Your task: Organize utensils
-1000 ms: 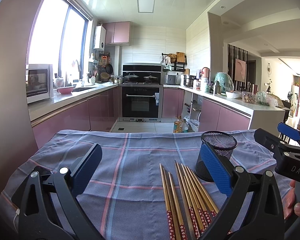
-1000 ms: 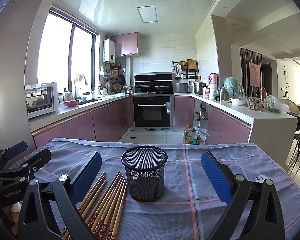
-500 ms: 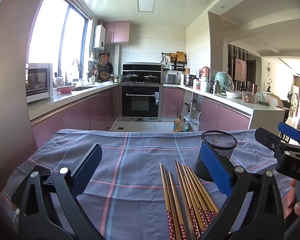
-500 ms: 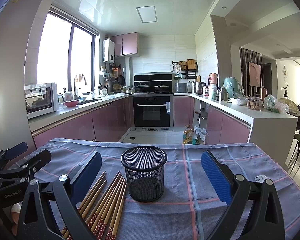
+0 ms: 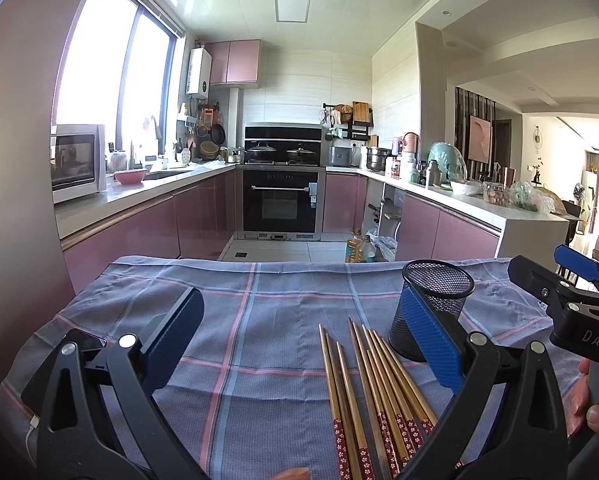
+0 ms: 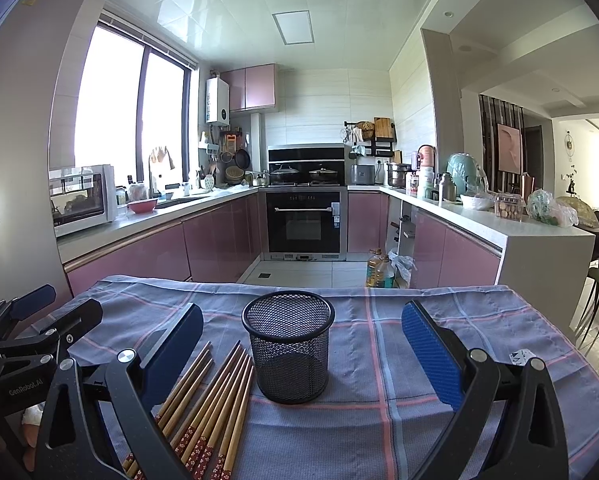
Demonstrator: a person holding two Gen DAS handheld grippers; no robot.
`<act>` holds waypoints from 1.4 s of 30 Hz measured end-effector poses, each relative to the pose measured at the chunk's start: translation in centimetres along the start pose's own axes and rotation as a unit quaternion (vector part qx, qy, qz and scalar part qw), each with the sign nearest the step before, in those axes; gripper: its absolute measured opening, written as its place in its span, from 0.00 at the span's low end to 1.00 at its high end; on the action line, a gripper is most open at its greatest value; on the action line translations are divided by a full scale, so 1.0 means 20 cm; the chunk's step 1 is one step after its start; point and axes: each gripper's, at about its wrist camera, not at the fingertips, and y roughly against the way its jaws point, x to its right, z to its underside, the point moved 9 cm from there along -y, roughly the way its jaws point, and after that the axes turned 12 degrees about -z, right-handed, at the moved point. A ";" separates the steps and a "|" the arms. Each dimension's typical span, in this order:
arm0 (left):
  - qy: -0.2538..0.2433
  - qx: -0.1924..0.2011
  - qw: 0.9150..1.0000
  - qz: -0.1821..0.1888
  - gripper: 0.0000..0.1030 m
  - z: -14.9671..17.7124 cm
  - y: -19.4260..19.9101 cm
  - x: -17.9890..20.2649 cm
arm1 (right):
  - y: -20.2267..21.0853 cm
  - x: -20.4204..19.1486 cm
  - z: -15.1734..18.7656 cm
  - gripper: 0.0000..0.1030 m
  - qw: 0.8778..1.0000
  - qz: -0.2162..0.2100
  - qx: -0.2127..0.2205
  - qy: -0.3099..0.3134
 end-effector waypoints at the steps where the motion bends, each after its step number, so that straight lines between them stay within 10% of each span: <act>1: 0.000 0.000 1.000 0.000 0.94 0.00 0.00 -0.01 | 0.00 0.00 0.00 0.94 1.000 0.000 0.000 0.000; 13: -0.005 -0.006 1.000 0.003 0.94 0.02 -0.02 -0.02 | -0.03 -0.01 0.02 0.94 1.000 -0.008 -0.012 -0.001; 19: -0.036 -0.047 0.998 0.005 0.94 0.09 -0.10 0.00 | -0.13 -0.04 0.17 0.94 0.995 -0.044 -0.090 -0.002; 26: -0.102 -0.153 0.983 0.010 0.94 0.32 -0.29 0.04 | -0.32 -0.10 0.48 0.83 0.972 -0.077 -0.222 -0.006; 42: -0.142 -0.262 0.953 0.052 0.68 0.59 -0.53 0.06 | -0.43 -0.11 0.65 0.56 0.948 -0.092 -0.302 -0.032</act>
